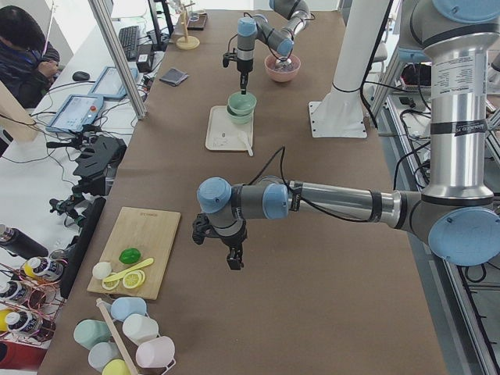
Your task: Stack green bowls together
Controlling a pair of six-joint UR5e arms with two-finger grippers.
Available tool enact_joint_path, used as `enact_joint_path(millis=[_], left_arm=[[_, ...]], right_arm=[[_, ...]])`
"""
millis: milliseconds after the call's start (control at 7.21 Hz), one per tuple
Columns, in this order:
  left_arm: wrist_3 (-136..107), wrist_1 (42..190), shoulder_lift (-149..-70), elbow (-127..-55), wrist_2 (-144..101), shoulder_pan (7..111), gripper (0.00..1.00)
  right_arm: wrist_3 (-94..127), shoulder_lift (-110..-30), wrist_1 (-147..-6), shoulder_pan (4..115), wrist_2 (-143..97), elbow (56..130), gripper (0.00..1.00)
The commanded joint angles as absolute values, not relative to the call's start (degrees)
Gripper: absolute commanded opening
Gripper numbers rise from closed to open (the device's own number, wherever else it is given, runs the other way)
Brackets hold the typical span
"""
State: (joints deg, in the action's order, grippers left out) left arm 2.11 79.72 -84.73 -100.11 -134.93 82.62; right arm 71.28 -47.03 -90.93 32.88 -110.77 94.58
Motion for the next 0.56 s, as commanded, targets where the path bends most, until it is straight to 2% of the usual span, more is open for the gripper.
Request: enact_joint_path(millis=[0, 416], left_arm=[[2.1, 79.8, -84.7, -100.1, -135.0, 82.6, 0.98], [2.1, 79.8, -84.8, -100.2, -135.0, 82.6, 0.98]], right_arm=[[71.3, -46.9, -90.9, 33.0, -110.7, 94.6, 0.00], [70.9, -46.8, -90.9, 33.5, -110.7, 94.4, 0.00]])
